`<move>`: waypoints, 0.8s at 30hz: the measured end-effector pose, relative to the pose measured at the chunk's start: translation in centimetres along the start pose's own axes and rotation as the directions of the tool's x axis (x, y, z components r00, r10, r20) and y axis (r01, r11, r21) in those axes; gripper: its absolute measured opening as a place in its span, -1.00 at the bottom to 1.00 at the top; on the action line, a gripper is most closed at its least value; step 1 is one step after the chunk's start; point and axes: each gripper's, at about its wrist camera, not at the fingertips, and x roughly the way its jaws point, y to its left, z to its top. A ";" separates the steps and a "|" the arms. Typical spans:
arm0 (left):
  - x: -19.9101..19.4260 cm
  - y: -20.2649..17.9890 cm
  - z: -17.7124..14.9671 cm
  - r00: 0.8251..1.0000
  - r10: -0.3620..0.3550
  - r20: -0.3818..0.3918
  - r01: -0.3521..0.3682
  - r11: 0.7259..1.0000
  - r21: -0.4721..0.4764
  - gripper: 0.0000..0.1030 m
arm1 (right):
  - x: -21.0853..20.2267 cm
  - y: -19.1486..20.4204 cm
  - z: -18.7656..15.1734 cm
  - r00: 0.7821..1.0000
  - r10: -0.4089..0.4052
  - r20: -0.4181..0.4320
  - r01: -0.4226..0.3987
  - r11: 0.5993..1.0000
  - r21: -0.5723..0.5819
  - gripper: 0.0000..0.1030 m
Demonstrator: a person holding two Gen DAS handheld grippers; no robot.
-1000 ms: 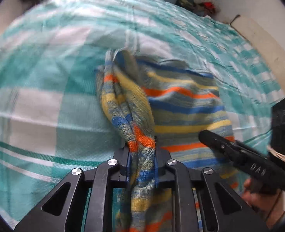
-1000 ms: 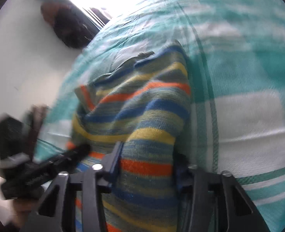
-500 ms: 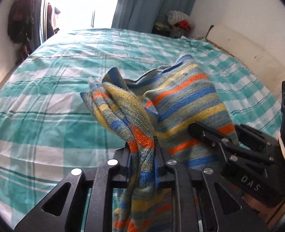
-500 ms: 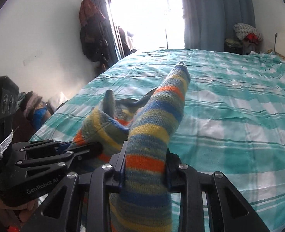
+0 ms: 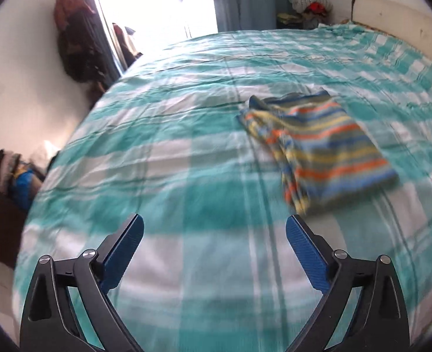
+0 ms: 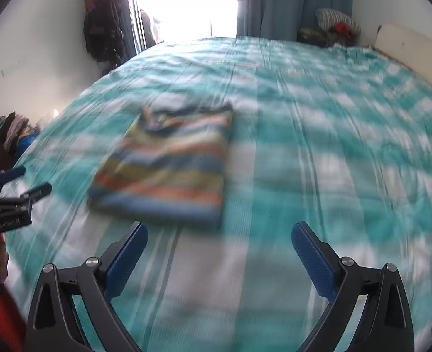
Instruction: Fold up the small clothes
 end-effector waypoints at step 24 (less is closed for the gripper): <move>-12.7 -3.6 -3.5 0.989 0.005 -0.147 -0.012 0.999 -0.044 0.92 | -14.8 6.5 -3.2 0.995 -0.100 -0.016 0.099 0.995 -0.029 0.99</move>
